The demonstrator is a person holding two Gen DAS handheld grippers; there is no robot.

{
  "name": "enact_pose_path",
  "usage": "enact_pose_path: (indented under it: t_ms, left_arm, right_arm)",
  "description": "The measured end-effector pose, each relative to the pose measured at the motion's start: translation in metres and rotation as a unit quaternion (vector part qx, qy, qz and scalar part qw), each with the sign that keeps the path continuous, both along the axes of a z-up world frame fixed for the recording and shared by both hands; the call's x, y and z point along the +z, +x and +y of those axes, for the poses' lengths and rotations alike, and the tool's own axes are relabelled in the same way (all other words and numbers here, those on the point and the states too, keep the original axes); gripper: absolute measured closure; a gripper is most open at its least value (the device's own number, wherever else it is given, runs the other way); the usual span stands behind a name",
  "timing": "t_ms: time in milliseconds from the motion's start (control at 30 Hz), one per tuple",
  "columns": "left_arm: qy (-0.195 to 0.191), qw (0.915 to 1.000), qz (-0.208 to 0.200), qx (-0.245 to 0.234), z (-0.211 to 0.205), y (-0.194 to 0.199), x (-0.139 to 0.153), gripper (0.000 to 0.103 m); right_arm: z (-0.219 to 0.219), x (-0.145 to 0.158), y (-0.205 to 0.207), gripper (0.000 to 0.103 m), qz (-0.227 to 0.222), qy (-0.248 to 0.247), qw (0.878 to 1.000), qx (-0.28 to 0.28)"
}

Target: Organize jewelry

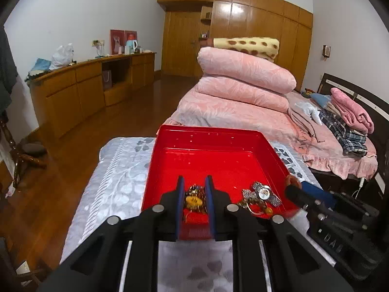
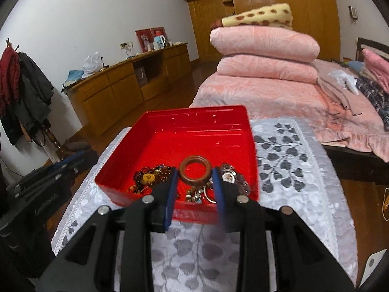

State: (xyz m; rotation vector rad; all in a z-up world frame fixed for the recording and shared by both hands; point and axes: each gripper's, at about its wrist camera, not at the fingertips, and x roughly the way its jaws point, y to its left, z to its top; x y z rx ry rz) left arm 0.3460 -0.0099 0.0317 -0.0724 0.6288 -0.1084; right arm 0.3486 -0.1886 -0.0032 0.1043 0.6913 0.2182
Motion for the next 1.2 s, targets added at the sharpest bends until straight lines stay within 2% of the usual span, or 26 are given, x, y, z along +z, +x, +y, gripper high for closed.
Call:
enact_pose_path:
  t_ms: [367,400,433,467,667,833,900,1033,1067,1200]
  left_arm:
    - [0.011,0.9996,0.025,-0.002,-0.005,0.039,-0.023,0.085]
    - [0.012,0.9996,0.025,-0.001,-0.005,0.041,-0.024,0.08]
    - [0.013,0.9996,0.025,0.001,-0.005,0.041,-0.024,0.075]
    - [0.012,0.9996,0.024,0.001,-0.004,0.041,-0.025,0.067]
    - [0.001,0.9999,0.016,0.005,0.002,0.037,-0.021,0.059]
    - [0.007,0.9998,-0.01,0.013,0.011,0.02,-0.009,0.049]
    - [0.009,0.9997,-0.018,0.017,0.015,0.012,-0.006,0.041]
    - [0.013,0.999,-0.038,0.019,0.019,-0.011,0.0,0.027]
    - [0.015,0.9988,-0.042,0.019,0.019,-0.014,0.001,0.021]
    - [0.024,0.9977,-0.061,0.013,0.017,-0.037,0.008,0.013]
  right_arm:
    - [0.008,-0.024,0.035,0.074,0.032,-0.015,0.999,0.005]
    - [0.008,-0.025,0.035,0.072,0.032,-0.017,0.999,0.003]
    - [0.007,-0.026,0.035,0.059,0.032,-0.019,0.999,-0.002]
    - [0.006,-0.027,0.035,0.054,0.03,-0.02,0.999,-0.006]
    - [-0.007,-0.019,0.029,0.053,0.015,-0.014,0.999,-0.024]
    - [-0.02,-0.007,0.012,0.038,-0.008,-0.018,0.999,-0.041]
    - [-0.023,-0.004,0.004,0.033,-0.015,-0.023,0.999,-0.046]
    - [-0.028,0.001,-0.015,0.014,-0.027,-0.028,0.998,-0.053]
    - [-0.027,0.002,-0.021,0.013,-0.03,-0.03,0.998,-0.054]
    - [-0.031,0.008,-0.044,0.007,-0.047,-0.034,0.997,-0.056]
